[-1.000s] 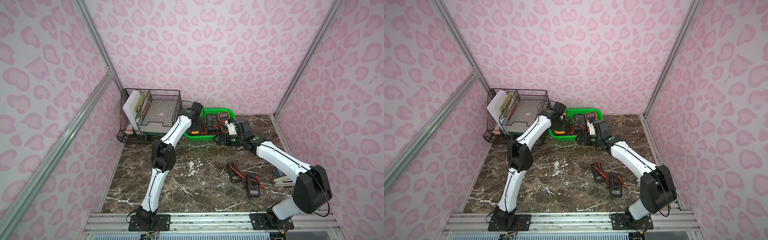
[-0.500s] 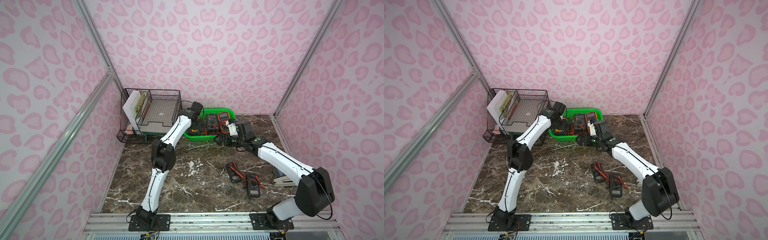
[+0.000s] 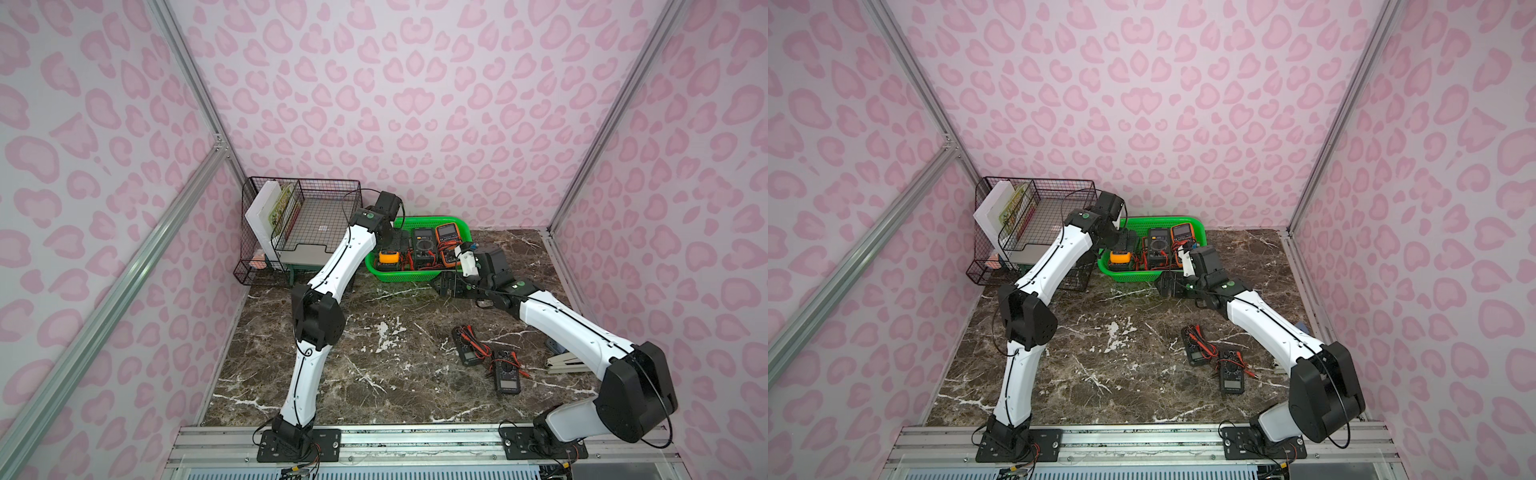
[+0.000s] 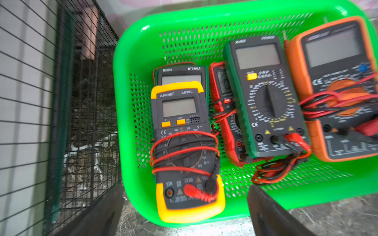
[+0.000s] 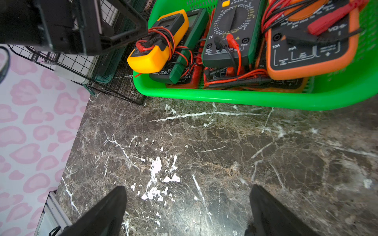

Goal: Put the multimeter into the basket
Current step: Place the multimeter in the basket.

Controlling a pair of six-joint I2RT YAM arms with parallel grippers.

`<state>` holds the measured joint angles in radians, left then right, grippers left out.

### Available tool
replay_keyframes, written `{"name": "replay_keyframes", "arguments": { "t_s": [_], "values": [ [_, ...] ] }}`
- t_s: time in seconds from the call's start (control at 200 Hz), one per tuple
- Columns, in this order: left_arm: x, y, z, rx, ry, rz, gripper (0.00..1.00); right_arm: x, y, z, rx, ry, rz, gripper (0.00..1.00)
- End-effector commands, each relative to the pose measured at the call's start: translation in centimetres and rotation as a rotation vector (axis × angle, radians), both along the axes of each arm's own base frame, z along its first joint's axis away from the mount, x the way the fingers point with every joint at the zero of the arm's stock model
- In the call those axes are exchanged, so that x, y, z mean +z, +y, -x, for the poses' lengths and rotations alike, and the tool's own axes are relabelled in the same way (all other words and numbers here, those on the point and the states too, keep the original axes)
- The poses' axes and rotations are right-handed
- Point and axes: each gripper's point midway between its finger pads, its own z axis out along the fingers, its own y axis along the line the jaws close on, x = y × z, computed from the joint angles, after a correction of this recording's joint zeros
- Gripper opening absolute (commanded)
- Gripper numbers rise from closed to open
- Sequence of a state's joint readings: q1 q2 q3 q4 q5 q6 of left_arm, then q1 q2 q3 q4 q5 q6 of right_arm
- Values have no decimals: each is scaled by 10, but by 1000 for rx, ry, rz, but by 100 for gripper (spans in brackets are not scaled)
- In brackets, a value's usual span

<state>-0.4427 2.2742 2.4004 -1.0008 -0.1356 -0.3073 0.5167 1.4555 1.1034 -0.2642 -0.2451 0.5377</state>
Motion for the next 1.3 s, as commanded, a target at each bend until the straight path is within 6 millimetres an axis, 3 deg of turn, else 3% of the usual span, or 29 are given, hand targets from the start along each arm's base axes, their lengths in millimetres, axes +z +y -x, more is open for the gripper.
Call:
{"name": "replay_keyframes", "arguments": {
  "t_s": [0.0,0.33,0.62,0.865,1.095,1.295],
  "values": [
    [10,-1,11,-42,9,13,99,1,-4,-3,-13,-20,15,99],
    [33,-4,43,-83,34,98,99,2,-12,0,-43,-32,36,99],
    [38,-6,78,-80,99,196,99,-6,-15,0,-68,-21,43,99],
    [25,-14,118,-93,192,334,99,-20,-22,7,-70,15,83,99],
    [9,-16,157,-122,281,420,99,-40,-41,20,-80,63,195,99],
    [-13,-16,186,-140,373,439,99,-77,-62,42,-82,167,316,99]
  ]
}}
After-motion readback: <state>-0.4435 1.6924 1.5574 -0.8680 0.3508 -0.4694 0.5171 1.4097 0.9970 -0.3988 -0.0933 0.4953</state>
